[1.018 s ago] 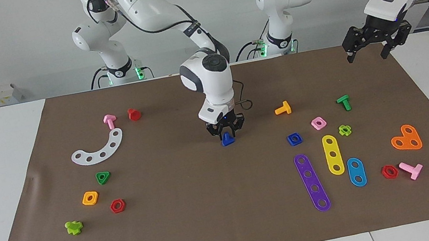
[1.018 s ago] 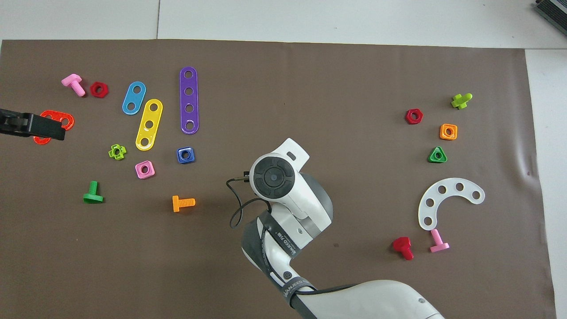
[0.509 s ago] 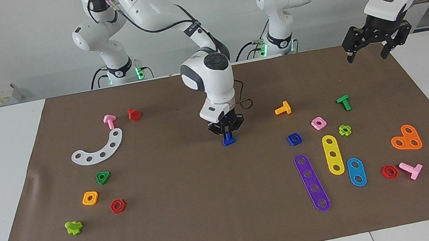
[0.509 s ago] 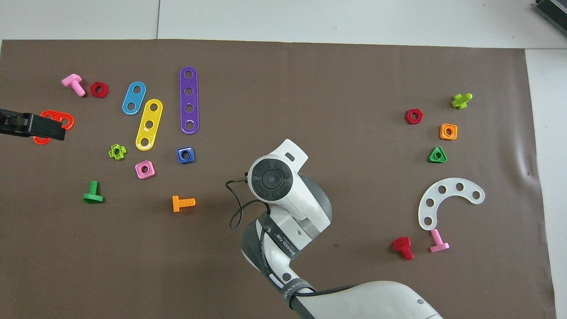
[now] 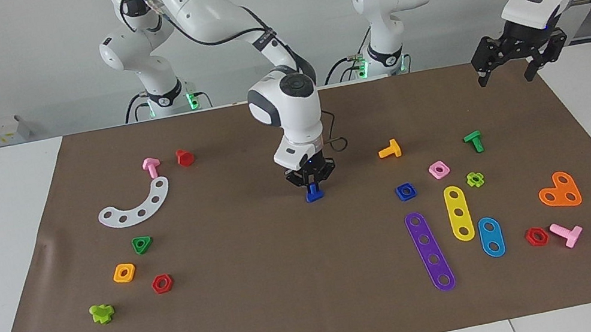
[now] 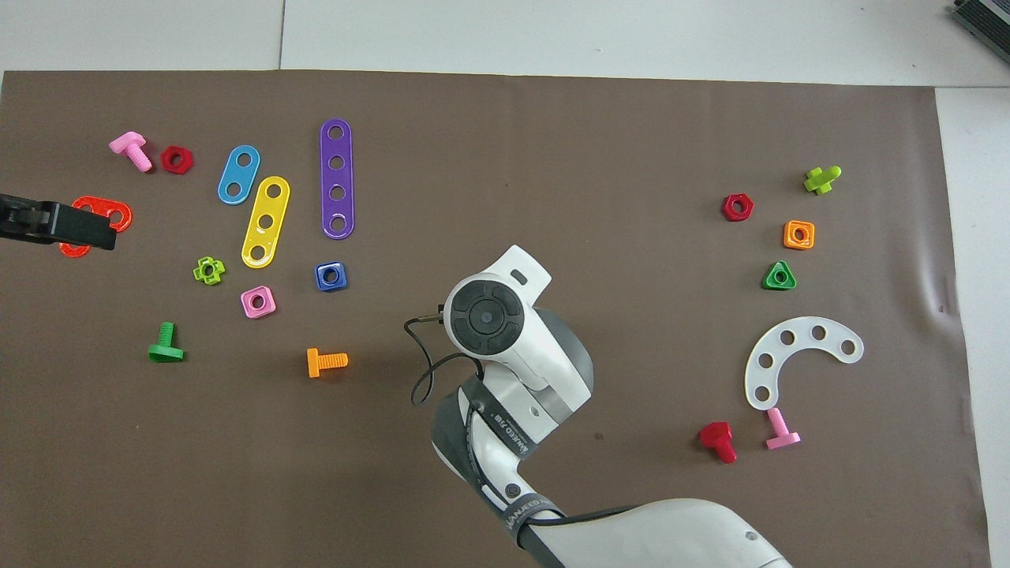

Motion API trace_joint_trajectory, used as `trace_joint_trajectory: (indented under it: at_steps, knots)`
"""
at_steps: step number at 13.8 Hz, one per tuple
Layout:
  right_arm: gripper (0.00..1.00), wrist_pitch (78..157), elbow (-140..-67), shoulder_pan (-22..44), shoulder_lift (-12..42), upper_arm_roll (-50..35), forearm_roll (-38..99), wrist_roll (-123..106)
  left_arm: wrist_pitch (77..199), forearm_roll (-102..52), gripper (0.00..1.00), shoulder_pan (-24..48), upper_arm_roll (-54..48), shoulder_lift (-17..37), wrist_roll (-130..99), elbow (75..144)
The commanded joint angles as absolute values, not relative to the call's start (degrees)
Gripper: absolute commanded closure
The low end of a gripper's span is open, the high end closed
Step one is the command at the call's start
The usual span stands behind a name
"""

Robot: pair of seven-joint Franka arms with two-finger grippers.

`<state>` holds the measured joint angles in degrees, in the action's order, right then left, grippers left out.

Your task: Unscrew and place screws in storage area

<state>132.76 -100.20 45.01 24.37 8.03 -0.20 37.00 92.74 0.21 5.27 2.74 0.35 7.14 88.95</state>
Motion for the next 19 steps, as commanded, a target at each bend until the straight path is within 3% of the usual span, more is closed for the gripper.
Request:
trace_joint_trajectory:
  at_steps: [1,3,11,15,19]
  knots:
    - [1.00,128.2,-101.3,41.9,17.7,7.9,-1.6,38.3,92.5,-0.4,0.00,4.7,2.5,-1.1,7.7,90.4]
    - [1.00,125.6,-101.7,37.7,14.4,7.8,-1.6,36.9,92.5,-0.4,0.00,4.7,2.5,-1.1,7.7,90.4]
    - [1.00,118.5,-104.3,19.3,10.3,7.8,-0.8,13.2,92.5,-0.4,0.00,4.7,2.5,-1.1,7.7,90.4]
    - [1.00,129.3,-118.0,13.2,6.6,7.8,2.4,4.6,92.5,-0.4,0.00,4.7,2.5,-1.1,7.7,90.4]
    - [1.00,137.6,-124.8,12.2,7.2,7.8,3.8,2.5,92.5,-0.4,0.00,4.7,2.5,-1.1,7.7,90.4]
